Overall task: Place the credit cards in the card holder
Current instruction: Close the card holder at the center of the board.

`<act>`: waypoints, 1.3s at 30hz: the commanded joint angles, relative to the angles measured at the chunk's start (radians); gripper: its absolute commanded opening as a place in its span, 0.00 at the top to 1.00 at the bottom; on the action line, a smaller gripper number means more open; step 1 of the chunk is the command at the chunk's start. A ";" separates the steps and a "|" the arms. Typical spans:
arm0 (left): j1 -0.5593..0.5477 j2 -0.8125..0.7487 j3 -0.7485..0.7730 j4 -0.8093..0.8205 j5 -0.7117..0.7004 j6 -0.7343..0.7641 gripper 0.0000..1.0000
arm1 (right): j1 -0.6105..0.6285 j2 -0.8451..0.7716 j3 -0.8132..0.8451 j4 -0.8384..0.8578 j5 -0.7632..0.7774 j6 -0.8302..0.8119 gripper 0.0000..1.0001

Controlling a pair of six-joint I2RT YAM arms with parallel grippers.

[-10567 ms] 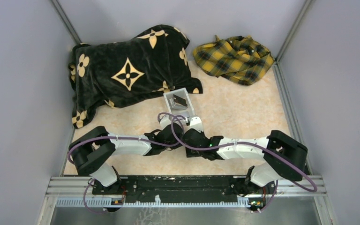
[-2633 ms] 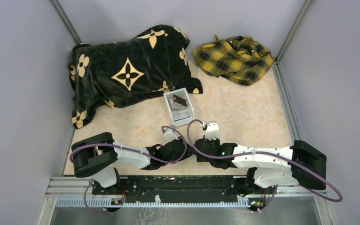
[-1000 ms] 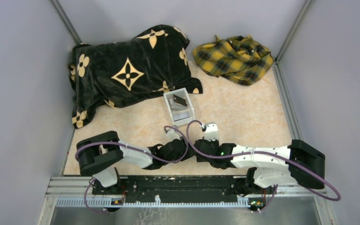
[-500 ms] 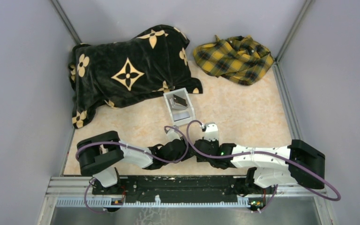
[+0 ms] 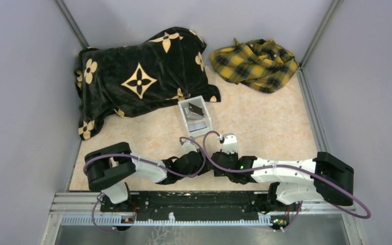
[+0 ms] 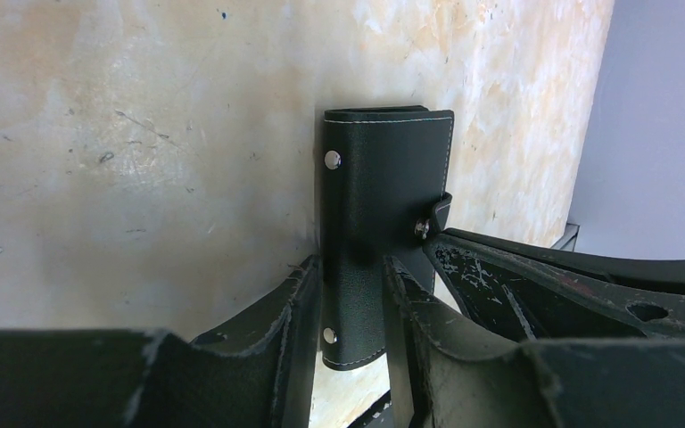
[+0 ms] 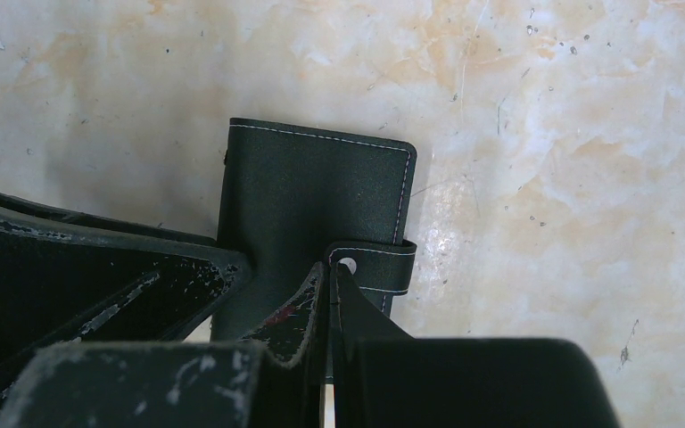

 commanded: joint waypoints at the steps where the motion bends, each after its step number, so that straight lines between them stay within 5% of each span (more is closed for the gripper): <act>1: 0.001 0.041 -0.012 -0.107 0.018 0.026 0.61 | 0.005 0.010 0.010 -0.002 -0.014 0.001 1.00; 32: 0.001 0.093 0.058 -0.265 0.024 0.072 0.63 | -0.193 -0.038 0.076 -0.026 -0.241 -0.172 1.00; 39: 0.000 0.116 0.068 -0.283 0.025 0.071 0.64 | -0.193 -0.015 0.137 -0.075 -0.211 -0.219 0.80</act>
